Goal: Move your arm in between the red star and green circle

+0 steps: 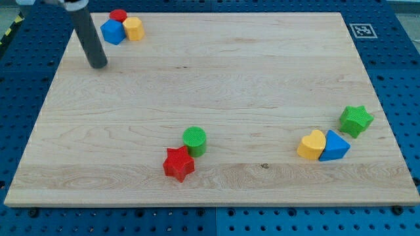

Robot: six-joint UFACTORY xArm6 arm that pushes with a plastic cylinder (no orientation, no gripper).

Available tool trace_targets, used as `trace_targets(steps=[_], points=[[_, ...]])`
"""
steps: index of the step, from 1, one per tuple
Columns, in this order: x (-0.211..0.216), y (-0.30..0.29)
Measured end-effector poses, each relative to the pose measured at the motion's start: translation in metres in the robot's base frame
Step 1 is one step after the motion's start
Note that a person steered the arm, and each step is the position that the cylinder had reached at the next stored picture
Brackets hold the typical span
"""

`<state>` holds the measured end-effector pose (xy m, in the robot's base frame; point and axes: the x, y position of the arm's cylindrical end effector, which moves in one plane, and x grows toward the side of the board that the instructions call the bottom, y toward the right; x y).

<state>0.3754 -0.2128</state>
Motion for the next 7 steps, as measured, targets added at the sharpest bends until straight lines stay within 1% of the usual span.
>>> trace_targets(steps=[4,5,6,7], points=[[0.234,0.097],[0.244,0.141],[0.243,0.170],[0.237,0.175]])
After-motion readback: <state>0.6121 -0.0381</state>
